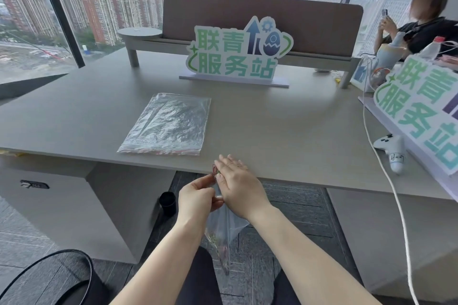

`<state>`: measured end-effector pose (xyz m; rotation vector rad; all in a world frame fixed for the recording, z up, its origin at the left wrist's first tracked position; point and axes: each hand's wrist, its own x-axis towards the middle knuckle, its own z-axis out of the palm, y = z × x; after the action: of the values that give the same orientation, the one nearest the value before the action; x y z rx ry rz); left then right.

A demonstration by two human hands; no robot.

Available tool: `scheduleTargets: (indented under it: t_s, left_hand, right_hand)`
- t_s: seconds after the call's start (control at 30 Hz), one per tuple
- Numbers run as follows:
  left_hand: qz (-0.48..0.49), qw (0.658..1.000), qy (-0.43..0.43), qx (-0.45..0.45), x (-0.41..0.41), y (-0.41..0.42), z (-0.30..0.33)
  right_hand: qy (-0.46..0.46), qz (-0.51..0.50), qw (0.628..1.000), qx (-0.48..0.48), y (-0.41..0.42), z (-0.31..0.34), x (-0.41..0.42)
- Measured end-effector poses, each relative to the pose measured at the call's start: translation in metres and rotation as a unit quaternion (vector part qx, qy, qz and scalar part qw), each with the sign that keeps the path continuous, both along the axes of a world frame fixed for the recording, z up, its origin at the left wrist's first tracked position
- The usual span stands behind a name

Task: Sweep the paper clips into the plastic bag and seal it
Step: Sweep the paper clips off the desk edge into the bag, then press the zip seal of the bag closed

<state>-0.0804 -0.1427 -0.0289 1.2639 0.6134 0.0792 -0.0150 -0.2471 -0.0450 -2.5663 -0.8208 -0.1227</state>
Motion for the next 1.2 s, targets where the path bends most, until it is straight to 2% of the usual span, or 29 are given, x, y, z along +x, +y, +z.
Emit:
scheduleTargets:
  t_s: [0.33, 0.5, 0.67, 0.87, 1.2]
  left_hand:
    - [0.007, 1.0, -0.007, -0.006, 0.002, 0.002, -0.005]
    - [0.018, 1.0, -0.001, -0.001, 0.0, 0.002, -0.003]
    - [0.017, 1.0, 0.005, 0.001, 0.0, 0.003, -0.003]
    - [0.017, 1.0, 0.016, 0.01, -0.004, 0.005, -0.002]
    - [0.028, 1.0, 0.01, 0.01, -0.022, 0.001, 0.016]
  right_hand:
    - [-0.026, -0.004, 0.998, 0.064, -0.006, -0.002, -0.025]
    - [-0.026, -0.044, 0.985, 0.162, -0.015, 0.001, -0.029]
    - [-0.021, -0.04, 0.989, 0.139, -0.016, 0.002, -0.023]
    - [-0.036, -0.091, 0.965, 0.243, -0.027, 0.001, -0.029]
    - [-0.024, -0.068, 0.967, 0.246, -0.031, 0.018, -0.041]
